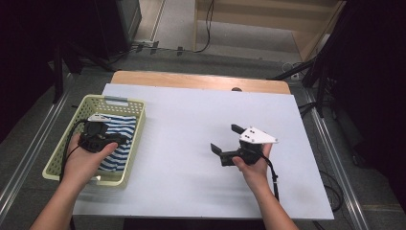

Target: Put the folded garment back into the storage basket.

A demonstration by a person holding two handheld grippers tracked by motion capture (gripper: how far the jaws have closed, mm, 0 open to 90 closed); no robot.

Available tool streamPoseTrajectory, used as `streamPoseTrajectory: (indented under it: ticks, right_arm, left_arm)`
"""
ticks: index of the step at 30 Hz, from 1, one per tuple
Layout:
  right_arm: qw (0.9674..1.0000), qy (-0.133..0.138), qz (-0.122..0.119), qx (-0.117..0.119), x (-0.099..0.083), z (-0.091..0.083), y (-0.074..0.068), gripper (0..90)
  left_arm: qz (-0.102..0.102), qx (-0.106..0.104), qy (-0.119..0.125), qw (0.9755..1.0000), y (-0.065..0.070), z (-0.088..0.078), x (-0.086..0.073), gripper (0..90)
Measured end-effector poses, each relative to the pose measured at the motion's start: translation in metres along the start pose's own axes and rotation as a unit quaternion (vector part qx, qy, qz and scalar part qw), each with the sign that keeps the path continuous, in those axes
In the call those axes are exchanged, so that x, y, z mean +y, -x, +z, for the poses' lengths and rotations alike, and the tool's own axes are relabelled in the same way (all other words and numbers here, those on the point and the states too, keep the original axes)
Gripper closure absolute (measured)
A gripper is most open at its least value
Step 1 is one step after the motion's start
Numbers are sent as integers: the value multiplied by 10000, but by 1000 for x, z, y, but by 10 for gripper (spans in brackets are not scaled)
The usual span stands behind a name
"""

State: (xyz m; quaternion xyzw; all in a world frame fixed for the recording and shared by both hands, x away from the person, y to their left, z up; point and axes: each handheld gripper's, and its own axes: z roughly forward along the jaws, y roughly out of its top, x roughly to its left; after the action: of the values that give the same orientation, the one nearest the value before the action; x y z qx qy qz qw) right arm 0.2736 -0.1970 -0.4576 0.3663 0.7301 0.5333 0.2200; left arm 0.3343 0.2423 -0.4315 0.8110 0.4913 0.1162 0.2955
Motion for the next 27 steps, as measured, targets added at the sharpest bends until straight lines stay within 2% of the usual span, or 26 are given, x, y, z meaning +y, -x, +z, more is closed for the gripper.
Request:
streamPoseTrajectory:
  ticks: [5,8,13,16,22,27]
  right_arm:
    - [9998,23,87,-201,-14,-27,10,0]
    - [9994,15,99,-345,-22,-43,15,0]
    - [9983,17,200,-554,-35,-68,26,0]
    - [9974,62,291,-662,-42,-82,32,0]
    - [9954,70,425,-857,-52,-105,39,0]
    - [9947,42,460,-915,-58,-115,41,0]
  left_arm:
    - [15,122,-369,9992,0,12,2,713]
    - [43,120,-605,9981,1,17,2,723]
    - [152,41,-976,9951,3,25,1,758]
    - [196,144,-1170,9928,5,30,1,764]
    - [222,292,-1382,9897,5,34,0,769]
    - [224,334,-1492,9880,6,36,-1,806]
